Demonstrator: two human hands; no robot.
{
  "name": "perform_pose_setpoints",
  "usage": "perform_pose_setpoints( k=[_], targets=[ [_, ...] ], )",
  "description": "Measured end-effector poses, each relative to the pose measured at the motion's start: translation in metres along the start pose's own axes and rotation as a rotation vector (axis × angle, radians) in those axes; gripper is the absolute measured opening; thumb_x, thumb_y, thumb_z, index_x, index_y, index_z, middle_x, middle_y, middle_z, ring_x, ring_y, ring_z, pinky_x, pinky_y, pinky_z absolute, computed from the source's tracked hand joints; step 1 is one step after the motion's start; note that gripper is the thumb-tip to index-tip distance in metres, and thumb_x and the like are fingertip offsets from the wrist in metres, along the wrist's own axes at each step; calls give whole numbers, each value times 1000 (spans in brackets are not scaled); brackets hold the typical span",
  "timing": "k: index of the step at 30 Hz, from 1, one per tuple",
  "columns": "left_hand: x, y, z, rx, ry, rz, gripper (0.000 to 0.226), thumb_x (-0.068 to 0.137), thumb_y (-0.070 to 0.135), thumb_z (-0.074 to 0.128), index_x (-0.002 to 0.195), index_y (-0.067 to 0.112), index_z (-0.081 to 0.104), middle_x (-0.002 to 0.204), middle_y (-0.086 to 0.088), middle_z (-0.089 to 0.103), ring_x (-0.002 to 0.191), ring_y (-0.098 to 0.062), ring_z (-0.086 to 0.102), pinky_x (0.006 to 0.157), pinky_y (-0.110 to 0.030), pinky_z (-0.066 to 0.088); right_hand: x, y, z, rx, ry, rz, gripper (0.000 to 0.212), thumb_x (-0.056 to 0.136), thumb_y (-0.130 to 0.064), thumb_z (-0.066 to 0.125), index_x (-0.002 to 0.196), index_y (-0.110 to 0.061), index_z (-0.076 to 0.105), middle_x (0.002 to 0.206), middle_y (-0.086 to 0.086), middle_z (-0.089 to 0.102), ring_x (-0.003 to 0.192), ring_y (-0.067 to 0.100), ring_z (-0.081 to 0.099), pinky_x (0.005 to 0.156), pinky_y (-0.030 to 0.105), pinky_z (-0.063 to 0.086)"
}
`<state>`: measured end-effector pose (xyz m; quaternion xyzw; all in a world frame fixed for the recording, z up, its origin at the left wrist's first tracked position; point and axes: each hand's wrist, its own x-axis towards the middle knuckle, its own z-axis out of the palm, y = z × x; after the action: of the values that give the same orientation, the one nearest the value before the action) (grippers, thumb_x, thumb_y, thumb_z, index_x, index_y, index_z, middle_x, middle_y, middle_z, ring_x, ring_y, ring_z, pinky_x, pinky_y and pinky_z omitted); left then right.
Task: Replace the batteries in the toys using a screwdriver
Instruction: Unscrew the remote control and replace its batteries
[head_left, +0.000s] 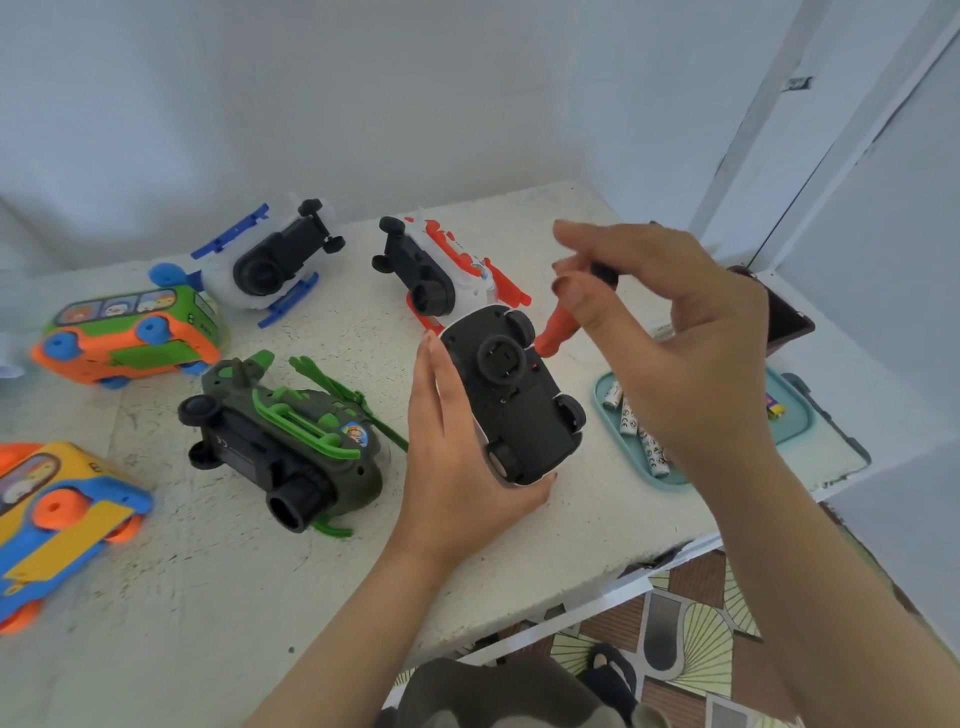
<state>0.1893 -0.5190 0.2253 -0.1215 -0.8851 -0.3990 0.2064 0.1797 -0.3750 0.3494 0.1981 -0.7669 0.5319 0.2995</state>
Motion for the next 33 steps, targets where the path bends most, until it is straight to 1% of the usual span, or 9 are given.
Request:
perform_pose_setpoints(
  k=[3,6,10,13,15,21,25,30,33],
  targets=[
    [0,0,0,-3,3,0,126,66,52,73,153,7,-6,160,-17,4,149,-6,-8,118,-16,1,-1,1,-2,32,-18,49,21,92,-8,58,112,-10,64,81,4,72,79,16,69,98,44,45],
    [0,1,0,-12,7,-2,125,66,53,72,153,8,-6,160,-16,4,149,-6,-8,118,-16,1,-5,2,-4,15,-51,63,26,95,-2,47,113,-5,64,77,8,68,85,14,68,100,26,42],
    [0,1,0,-10,12,4,125,66,52,73,153,8,-5,160,-15,4,149,-6,-8,119,-17,3,-6,-1,-1,9,-56,21,26,93,-13,48,114,-19,63,85,-1,68,114,22,59,104,43,41],
    [0,1,1,-10,13,1,125,66,52,74,153,8,-6,159,-18,5,149,-11,-4,119,-19,4,-6,-2,-2,-27,-18,18,22,87,-25,66,108,-28,65,88,-6,63,96,27,60,91,47,45],
    [0,2,1,-7,15,1,124,67,55,71,152,6,-5,159,-21,7,149,-15,0,120,-20,5,-6,-2,-2,-20,8,21,25,84,-23,72,108,-22,68,82,-7,65,88,27,62,88,46,46],
    [0,2,1,8,20,0,126,66,52,75,152,6,-5,159,-19,7,149,-13,-1,119,-19,4,-6,0,-6,12,-6,79,22,89,-8,63,111,-7,64,82,2,71,81,14,69,95,39,47],
    [-1,1,2,9,22,-2,129,64,49,79,153,7,-5,159,-18,5,149,-9,-5,119,-18,4,-8,1,-5,1,-40,73,25,92,-6,53,114,-5,65,77,5,68,85,17,68,98,39,46],
    [0,1,1,-3,10,-3,127,66,53,75,153,8,-7,159,-18,5,150,-14,-3,120,-20,5,-7,-3,-2,-42,14,30,25,83,-30,69,106,-19,67,84,4,68,98,19,60,95,36,45],
    [-1,1,1,6,16,2,125,67,56,70,152,4,-6,159,-20,5,149,-11,-5,119,-19,3,-7,-2,-3,-58,30,9,23,83,-28,72,103,-18,70,75,-3,69,88,20,61,92,50,42]
  ],
)
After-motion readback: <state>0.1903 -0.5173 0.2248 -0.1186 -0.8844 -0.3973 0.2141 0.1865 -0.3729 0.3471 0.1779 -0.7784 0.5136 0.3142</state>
